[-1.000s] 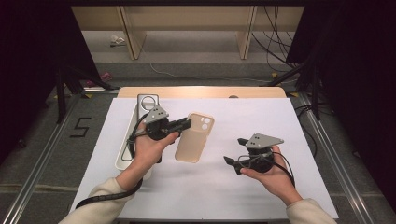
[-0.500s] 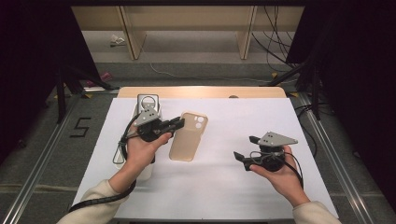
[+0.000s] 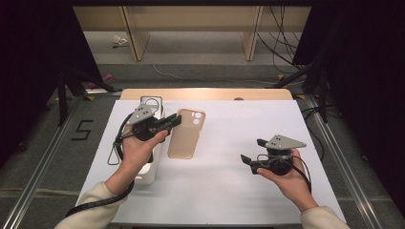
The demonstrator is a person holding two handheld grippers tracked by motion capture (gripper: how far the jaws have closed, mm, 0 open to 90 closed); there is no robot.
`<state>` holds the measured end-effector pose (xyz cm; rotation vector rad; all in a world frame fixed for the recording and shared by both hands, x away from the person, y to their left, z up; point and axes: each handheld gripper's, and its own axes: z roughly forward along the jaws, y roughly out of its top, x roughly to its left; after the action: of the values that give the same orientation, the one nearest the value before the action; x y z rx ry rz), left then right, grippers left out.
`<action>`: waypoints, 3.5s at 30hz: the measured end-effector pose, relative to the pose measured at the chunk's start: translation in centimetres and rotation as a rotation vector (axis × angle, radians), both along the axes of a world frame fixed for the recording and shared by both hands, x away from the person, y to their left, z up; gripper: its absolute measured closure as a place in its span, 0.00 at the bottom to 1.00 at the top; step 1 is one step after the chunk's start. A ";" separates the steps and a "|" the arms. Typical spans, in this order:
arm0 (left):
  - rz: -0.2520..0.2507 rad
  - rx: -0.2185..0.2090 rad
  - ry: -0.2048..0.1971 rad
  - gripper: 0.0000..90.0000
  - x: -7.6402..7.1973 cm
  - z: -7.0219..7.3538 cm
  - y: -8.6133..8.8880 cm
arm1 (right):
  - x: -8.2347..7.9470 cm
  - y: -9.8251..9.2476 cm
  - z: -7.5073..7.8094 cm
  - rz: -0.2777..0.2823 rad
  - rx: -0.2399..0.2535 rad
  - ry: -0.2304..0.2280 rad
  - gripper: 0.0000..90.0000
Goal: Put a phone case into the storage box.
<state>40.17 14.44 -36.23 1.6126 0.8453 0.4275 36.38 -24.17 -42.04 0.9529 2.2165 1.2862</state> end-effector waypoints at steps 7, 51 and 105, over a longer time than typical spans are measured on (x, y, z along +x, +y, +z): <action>0.023 -0.014 -0.016 0.91 0.2 0.7 1.0 | 0.1 0.0 -0.1 -0.002 -0.001 0.004 0.18; 0.148 -0.091 -0.053 0.91 1.8 3.1 7.5 | 0.1 -0.2 -0.3 -0.012 0.011 0.019 0.18; 0.211 -0.008 -0.052 0.91 5.5 -2.0 11.5 | 0.2 -0.1 -0.5 -0.005 0.013 0.026 0.18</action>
<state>45.71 25.92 -38.28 1.5036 0.9801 0.6115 36.60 -24.29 -42.53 0.9850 2.2259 1.2946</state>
